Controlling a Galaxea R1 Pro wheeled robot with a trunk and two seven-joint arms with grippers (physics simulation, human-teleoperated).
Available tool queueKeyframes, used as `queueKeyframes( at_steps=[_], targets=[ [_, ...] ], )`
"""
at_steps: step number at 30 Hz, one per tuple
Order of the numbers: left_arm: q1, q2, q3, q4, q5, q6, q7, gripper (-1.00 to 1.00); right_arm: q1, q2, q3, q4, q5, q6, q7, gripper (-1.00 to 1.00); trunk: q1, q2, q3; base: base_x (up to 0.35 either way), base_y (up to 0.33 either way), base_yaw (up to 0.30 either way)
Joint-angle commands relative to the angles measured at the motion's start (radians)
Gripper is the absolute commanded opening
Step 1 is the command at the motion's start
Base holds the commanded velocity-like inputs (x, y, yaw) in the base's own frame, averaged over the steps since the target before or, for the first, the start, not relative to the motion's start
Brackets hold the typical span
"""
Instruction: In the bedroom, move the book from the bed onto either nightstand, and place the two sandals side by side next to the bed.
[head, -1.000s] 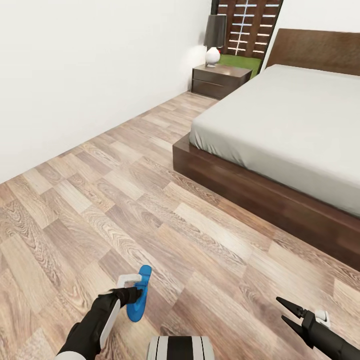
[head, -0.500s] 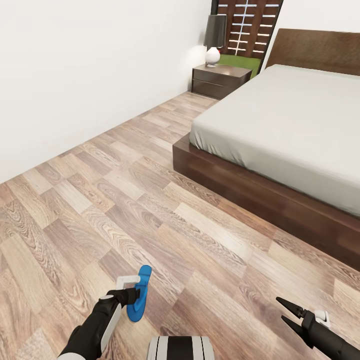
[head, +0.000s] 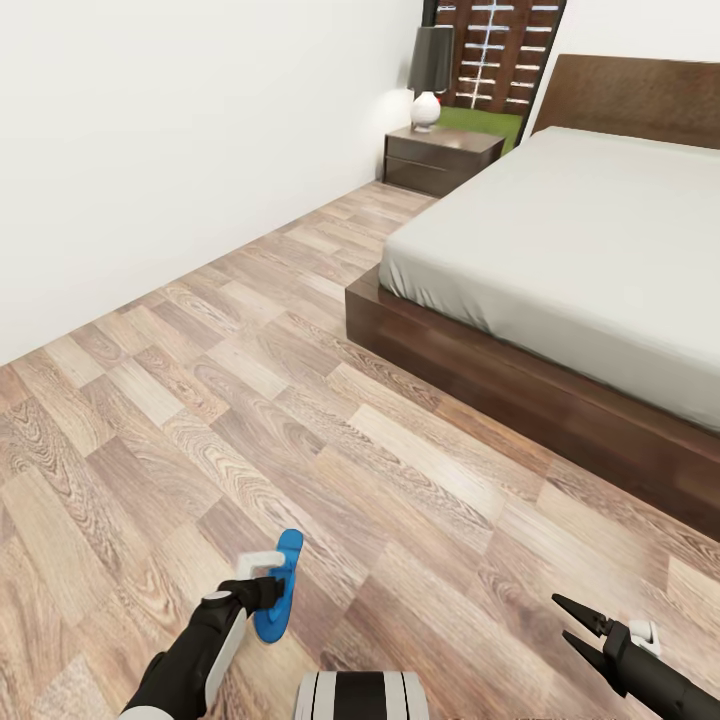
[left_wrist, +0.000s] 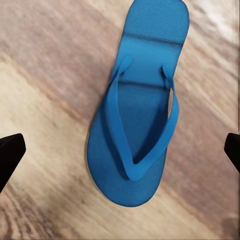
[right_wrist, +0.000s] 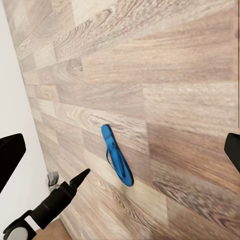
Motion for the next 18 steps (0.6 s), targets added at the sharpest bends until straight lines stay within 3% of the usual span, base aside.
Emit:
queueKeyframes(
  at_steps=[1,18],
  targets=[
    [0.0,-0.002,-0.004,-0.002,0.0,0.005,0.001,1.0,-0.001,0.0,-0.001,0.0,-0.002,0.006,0.001,1.0,0.0,-0.001,-0.005,0.0,0.0,0.0],
    [0.0,-0.003,-0.015,-0.002,0.0,0.005,0.002,1.0,-0.001,0.001,-0.001,0.0,0.001,0.006,0.001,1.0,0.008,-0.005,-0.07,0.0,0.0,0.0]
  ],
)
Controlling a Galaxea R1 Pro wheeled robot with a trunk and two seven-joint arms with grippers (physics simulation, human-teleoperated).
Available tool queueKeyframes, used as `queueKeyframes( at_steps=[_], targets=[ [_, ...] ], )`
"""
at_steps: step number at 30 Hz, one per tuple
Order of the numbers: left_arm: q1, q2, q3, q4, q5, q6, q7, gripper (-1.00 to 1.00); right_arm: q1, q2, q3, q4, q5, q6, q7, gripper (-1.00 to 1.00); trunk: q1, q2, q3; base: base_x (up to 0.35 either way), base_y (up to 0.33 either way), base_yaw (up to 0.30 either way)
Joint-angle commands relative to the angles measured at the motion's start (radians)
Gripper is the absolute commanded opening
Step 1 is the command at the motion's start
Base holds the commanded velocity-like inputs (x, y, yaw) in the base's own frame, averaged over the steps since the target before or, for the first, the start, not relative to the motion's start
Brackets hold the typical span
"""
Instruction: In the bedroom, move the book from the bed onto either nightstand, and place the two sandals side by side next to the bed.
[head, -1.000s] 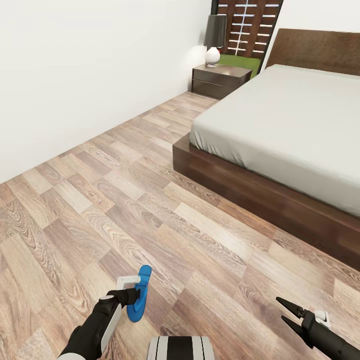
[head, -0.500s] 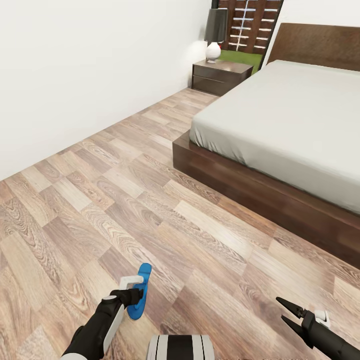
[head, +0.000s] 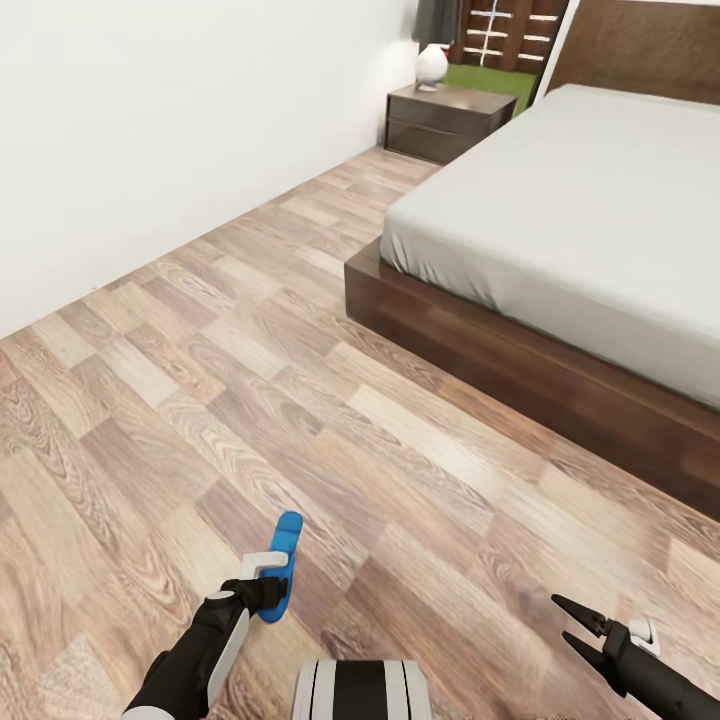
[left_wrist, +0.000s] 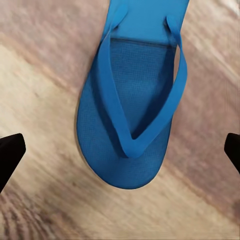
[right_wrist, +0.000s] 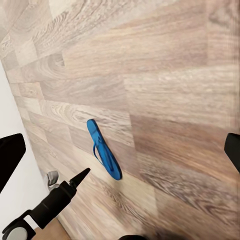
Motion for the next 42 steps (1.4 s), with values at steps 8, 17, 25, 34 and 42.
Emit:
queueKeyframes(
  at_steps=[8,17,25,34,42],
  targets=[
    [0.0,-0.001,0.001,-0.002,0.0,0.005,0.002,1.0,0.0,0.003,0.0,0.0,0.001,0.006,0.001,1.0,0.0,-0.001,-0.005,0.0,0.0,0.0],
    [0.0,-0.001,0.001,-0.002,0.0,0.006,0.002,1.0,0.0,0.003,-0.001,0.0,0.001,0.006,0.001,1.0,0.0,-0.001,-0.005,0.097,-0.025,0.0],
    [0.0,-0.001,0.001,-0.002,0.0,0.005,0.002,1.0,0.0,0.004,0.0,0.0,0.001,0.006,0.001,1.0,0.0,-0.001,-0.005,0.024,-0.007,0.0],
    [0.0,-0.001,0.001,-0.002,0.0,0.005,0.002,1.0,0.0,0.004,0.0,0.0,0.002,0.006,0.001,1.0,0.0,-0.001,-0.005,0.063,-0.043,0.0],
    [0.0,-0.001,0.001,-0.002,0.0,0.005,0.002,1.0,0.0,0.005,0.0,0.0,0.002,0.005,0.001,1.0,0.0,-0.001,-0.005,0.091,-0.073,0.0]
  ],
)
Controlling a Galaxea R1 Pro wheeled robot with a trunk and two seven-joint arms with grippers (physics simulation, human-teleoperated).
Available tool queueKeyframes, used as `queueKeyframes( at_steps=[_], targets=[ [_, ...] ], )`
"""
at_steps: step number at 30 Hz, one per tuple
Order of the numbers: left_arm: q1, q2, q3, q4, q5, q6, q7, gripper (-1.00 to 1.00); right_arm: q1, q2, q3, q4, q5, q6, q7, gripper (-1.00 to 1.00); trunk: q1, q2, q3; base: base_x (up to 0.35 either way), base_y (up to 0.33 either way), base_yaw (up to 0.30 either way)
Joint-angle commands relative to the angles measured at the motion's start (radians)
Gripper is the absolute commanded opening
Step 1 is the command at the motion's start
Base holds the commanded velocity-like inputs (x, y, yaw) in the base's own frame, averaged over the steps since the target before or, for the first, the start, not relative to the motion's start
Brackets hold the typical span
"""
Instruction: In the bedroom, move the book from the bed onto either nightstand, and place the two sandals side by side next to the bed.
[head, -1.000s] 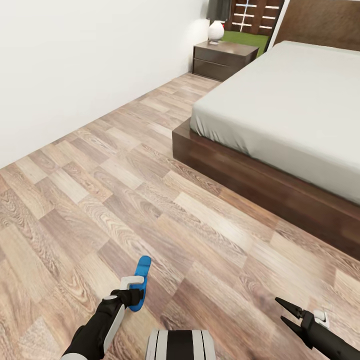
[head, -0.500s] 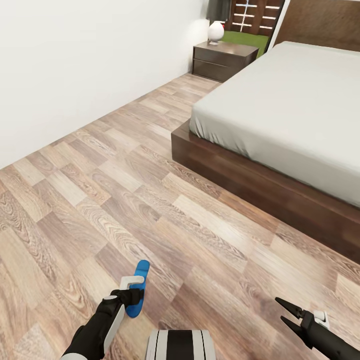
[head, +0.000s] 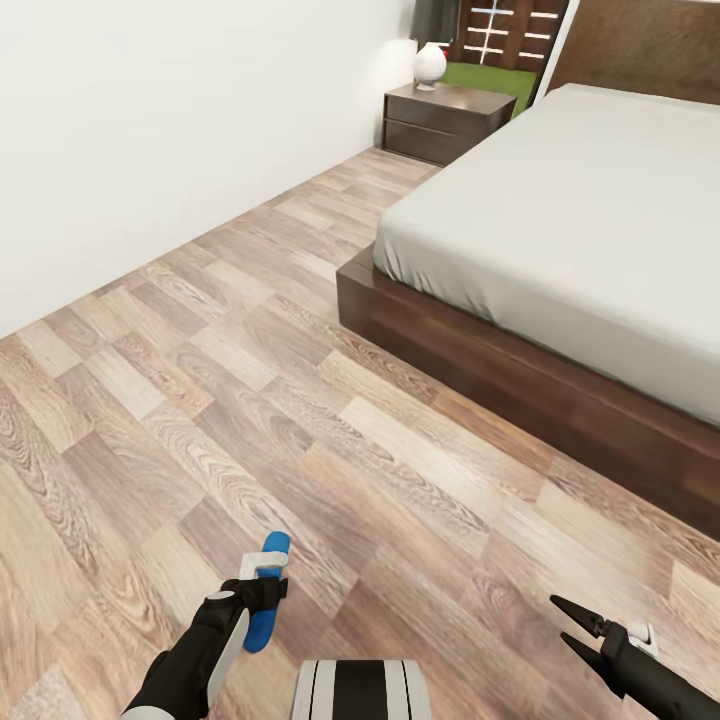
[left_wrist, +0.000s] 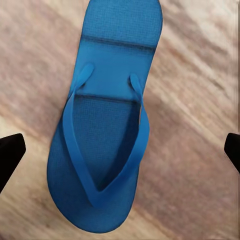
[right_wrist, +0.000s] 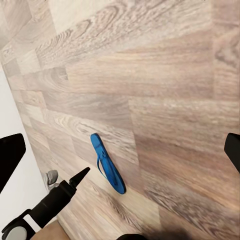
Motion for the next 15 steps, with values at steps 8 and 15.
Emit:
queueKeyframes(
  at_steps=[8,15],
  targets=[
    [0.0,-0.001,0.002,-0.002,0.0,0.005,0.002,1.0,0.0,0.0,-0.001,0.0,-0.002,0.006,0.001,1.0,0.0,0.0,-0.001,0.014,-0.011,0.0],
    [0.0,-0.001,0.002,-0.002,-0.001,0.006,0.003,1.0,-0.001,0.0,-0.001,0.0,-0.002,0.006,0.001,1.0,0.001,-0.001,-0.008,0.0,0.0,0.0]
  ],
)
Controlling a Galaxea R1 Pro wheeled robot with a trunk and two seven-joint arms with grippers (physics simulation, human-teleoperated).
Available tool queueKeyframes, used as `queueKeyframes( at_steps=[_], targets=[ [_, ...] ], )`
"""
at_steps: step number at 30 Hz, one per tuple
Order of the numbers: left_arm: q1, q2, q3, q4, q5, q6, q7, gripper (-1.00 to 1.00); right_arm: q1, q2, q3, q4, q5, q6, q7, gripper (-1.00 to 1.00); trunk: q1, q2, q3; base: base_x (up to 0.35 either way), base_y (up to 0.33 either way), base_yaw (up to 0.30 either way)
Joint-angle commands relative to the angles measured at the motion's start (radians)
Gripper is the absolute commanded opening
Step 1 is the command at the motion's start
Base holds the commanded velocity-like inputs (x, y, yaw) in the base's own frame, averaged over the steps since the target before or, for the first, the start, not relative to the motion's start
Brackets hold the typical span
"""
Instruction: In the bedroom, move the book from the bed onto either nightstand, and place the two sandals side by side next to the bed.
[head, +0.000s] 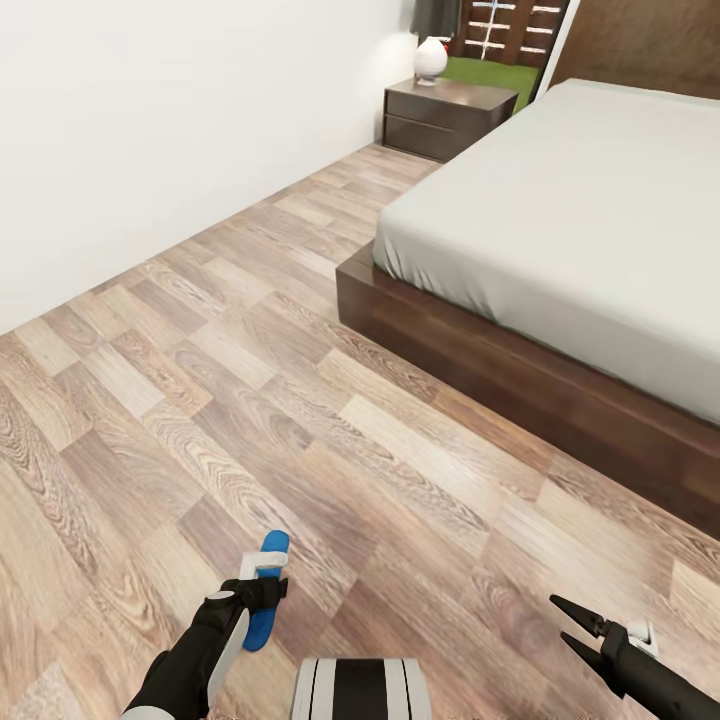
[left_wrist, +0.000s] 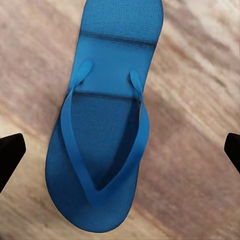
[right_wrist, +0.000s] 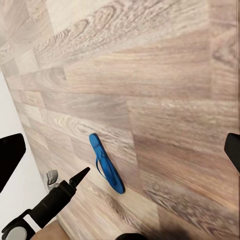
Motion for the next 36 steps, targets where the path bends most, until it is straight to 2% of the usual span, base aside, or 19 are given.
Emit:
queueKeyframes(
  at_steps=[1,16,36],
  targets=[
    [0.0,-0.001,0.002,-0.002,0.0,0.005,0.002,1.0,0.0,0.0,-0.001,0.0,-0.002,0.006,0.001,1.0,0.0,-0.001,-0.005,0.0,0.0,0.0],
    [0.0,-0.001,0.002,-0.002,0.0,0.007,0.004,1.0,0.0,0.0,-0.001,0.0,-0.002,0.006,0.001,1.0,0.007,-0.004,-0.063,0.0,0.0,0.0],
    [0.0,-0.001,0.003,-0.004,-0.001,0.007,0.014,1.0,-0.001,0.0,-0.001,0.0,-0.002,0.006,0.0,1.0,0.007,-0.004,-0.063,0.0,0.0,0.0]
  ],
)
